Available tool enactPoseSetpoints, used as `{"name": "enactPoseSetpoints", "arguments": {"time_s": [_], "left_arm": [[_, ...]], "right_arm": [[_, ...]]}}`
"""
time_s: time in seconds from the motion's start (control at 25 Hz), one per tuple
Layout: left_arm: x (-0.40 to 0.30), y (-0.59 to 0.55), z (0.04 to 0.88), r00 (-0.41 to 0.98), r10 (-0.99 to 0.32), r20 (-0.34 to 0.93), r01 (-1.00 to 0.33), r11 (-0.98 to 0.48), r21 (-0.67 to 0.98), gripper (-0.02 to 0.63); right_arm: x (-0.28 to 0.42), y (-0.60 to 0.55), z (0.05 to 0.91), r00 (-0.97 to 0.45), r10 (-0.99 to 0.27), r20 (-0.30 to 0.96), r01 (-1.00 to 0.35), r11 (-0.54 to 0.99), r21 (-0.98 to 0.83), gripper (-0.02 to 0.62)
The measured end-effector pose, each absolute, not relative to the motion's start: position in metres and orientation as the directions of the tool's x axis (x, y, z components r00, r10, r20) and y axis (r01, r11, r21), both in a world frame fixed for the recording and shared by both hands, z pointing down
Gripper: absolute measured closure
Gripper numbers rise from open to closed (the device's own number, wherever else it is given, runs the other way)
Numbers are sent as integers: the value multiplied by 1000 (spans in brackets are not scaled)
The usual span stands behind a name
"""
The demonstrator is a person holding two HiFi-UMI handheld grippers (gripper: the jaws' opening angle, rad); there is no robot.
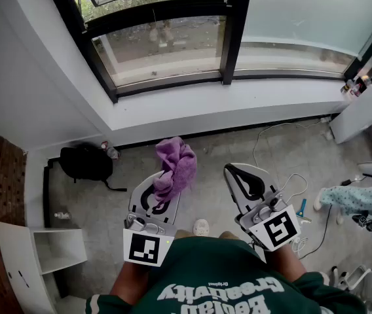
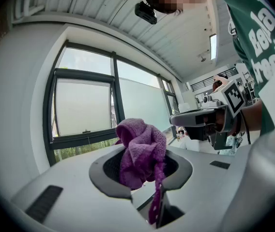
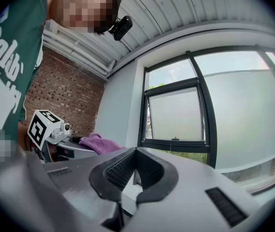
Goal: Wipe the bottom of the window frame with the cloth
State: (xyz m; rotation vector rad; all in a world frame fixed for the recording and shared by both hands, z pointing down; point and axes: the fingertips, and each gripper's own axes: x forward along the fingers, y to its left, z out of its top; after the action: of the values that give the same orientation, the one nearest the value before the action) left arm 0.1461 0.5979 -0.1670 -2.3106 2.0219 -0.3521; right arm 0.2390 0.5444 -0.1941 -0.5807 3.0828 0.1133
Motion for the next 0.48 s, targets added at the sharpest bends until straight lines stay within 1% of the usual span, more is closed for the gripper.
{"name": "enactPoseSetpoints", "arguments": {"time_s": [0.28,0.4,0.48], "left_arm": [[153,594,-168,142,-982,122,-971,-162,-176,495],[153,592,-168,141,-983,121,-973,-160,-163,495],[152,591,-168,139,-983,121,-975,-157,-160,495]], "right_arm": [[240,544,-197,-933,-357,-35,-359,930,79,581],[243,542,-200,-932,-356,-68,-360,931,56,581],[244,539,-199,-927,-368,-64,-371,928,41,581]]}}
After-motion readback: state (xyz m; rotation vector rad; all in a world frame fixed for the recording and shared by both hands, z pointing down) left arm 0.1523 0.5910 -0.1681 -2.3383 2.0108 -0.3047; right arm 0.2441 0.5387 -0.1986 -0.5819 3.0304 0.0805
